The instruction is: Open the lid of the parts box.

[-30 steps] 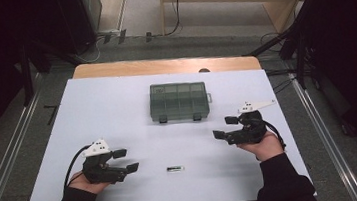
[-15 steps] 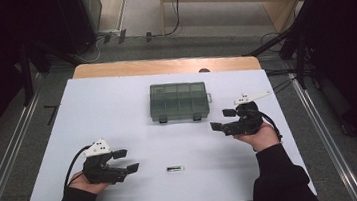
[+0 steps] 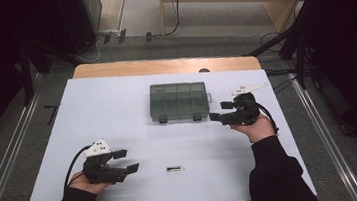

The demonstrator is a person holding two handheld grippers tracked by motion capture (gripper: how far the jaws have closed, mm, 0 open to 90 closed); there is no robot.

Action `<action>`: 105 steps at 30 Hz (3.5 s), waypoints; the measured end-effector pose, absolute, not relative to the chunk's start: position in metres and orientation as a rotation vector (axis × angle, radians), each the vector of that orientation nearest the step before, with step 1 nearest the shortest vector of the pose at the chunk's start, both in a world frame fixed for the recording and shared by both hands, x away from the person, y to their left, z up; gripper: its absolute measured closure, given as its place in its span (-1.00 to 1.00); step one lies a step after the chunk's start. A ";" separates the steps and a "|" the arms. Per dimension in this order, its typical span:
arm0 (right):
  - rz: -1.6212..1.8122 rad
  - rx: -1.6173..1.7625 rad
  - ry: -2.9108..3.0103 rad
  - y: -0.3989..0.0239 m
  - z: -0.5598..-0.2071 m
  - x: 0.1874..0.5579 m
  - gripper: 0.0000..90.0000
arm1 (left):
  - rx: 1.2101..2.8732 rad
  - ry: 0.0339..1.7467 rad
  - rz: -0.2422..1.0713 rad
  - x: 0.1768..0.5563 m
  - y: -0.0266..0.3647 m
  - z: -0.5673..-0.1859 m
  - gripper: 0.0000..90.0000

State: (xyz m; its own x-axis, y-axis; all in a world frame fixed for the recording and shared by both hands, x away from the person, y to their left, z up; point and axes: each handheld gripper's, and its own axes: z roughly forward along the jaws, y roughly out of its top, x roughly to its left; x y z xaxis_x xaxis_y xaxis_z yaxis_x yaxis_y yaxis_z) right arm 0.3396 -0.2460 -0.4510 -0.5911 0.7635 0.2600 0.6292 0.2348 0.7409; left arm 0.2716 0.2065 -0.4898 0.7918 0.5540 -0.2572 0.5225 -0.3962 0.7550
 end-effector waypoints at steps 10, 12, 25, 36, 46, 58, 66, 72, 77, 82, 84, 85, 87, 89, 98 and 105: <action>1.256 1.331 2.333 -0.243 -0.459 0.360 -0.19 | 2.074 0.802 0.045 0.272 0.207 -0.490 -0.42; 1.242 1.329 2.331 -0.243 -0.459 0.362 0.04 | 2.074 0.803 0.044 0.272 0.207 -0.490 -0.43; 1.156 1.482 2.368 -0.247 -0.472 0.365 0.92 | 2.073 0.801 0.049 0.271 0.207 -0.490 -0.43; 1.089 1.532 2.447 -0.242 -0.490 0.369 1.00 | 2.076 0.800 0.051 0.271 0.208 -0.489 -0.43; 1.098 1.544 2.435 -0.240 -0.494 0.370 1.00 | 2.075 0.801 0.048 0.271 0.208 -0.490 -0.42; 1.103 1.541 2.445 -0.237 -0.494 0.371 1.00 | 2.078 0.802 0.049 0.271 0.208 -0.490 -0.43; 1.105 1.542 2.446 -0.237 -0.495 0.372 1.00 | 2.079 0.805 0.052 0.271 0.207 -0.490 -0.43; 1.114 1.544 2.441 -0.237 -0.494 0.372 1.00 | 2.079 0.804 0.053 0.272 0.207 -0.490 -0.43; 1.118 1.534 2.441 -0.237 -0.494 0.372 1.00 | 2.080 0.805 0.054 0.272 0.207 -0.490 -0.42; 1.134 1.526 2.433 -0.238 -0.492 0.371 1.00 | 2.080 0.806 0.054 0.272 0.208 -0.490 -0.42; 1.136 1.524 2.433 -0.238 -0.492 0.371 1.00 | 2.080 0.806 0.056 0.272 0.208 -0.490 -0.42; 1.135 1.524 2.432 -0.238 -0.492 0.371 1.00 | 2.082 0.806 0.056 0.272 0.208 -0.490 -0.42; 1.133 1.524 2.431 -0.238 -0.491 0.371 1.00 | 2.082 0.805 0.057 0.272 0.208 -0.490 -0.42; 1.145 1.520 2.426 -0.238 -0.490 0.371 1.00 | 2.079 0.807 0.057 0.271 0.208 -0.490 -0.43; 1.168 1.509 2.411 -0.239 -0.485 0.371 1.00 | 2.078 0.810 0.062 0.271 0.207 -0.489 -0.42; 1.189 1.499 2.404 -0.237 -0.482 0.373 1.00 | 2.079 0.827 0.066 0.277 0.203 -0.489 -0.42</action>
